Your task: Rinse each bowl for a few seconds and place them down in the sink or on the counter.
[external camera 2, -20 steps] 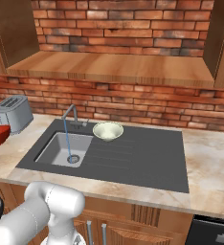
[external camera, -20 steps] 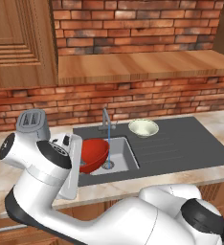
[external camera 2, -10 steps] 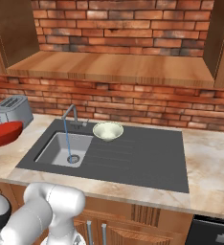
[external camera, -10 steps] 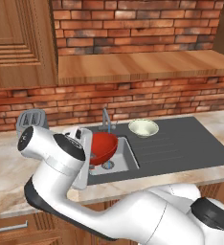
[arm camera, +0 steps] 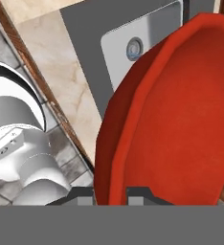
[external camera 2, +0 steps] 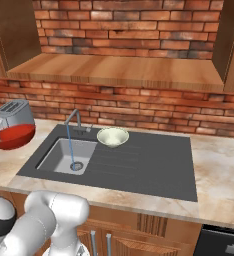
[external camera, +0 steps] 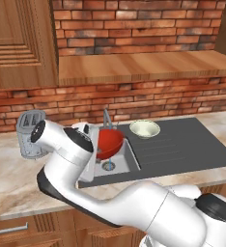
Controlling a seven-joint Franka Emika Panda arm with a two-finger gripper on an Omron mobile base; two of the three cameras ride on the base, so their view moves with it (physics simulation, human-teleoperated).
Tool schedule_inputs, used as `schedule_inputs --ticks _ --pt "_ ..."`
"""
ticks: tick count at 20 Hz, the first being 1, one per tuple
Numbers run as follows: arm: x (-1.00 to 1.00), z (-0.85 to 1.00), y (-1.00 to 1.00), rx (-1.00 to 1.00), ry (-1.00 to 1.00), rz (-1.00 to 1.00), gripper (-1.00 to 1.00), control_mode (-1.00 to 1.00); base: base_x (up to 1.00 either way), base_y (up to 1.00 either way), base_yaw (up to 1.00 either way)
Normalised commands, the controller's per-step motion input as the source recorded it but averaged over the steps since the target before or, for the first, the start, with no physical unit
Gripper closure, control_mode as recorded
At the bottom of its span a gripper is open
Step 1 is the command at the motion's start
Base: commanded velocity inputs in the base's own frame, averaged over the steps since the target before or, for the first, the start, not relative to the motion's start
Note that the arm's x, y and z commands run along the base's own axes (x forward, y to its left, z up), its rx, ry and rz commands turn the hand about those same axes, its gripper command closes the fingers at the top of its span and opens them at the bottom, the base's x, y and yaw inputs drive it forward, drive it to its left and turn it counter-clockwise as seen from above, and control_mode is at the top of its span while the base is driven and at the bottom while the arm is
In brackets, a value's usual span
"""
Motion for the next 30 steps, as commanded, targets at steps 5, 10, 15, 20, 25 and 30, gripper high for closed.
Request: schedule_inputs --ticks 5,10,15,20,25,30 --pt "0.37 -0.15 -0.21 0.0 0.0 -0.05 1.0 -1.0 0.0 0.0 0.0" --pt "0.4 -0.15 -0.18 0.0 0.0 -0.04 1.0 -1.0 0.0 0.0 0.0" --pt "0.39 -0.17 -0.12 0.0 0.0 -0.04 1.0 -1.0 0.0 0.0 0.0" --pt "0.37 -0.26 -0.05 0.0 0.0 -0.04 1.0 -1.0 0.0 0.0 0.0" --pt "0.34 -0.28 -0.01 0.0 0.0 -0.03 1.0 -1.0 0.0 0.0 0.0" --pt "0.35 -0.22 0.0 0.0 0.0 -0.04 1.0 -1.0 0.0 0.0 0.0"
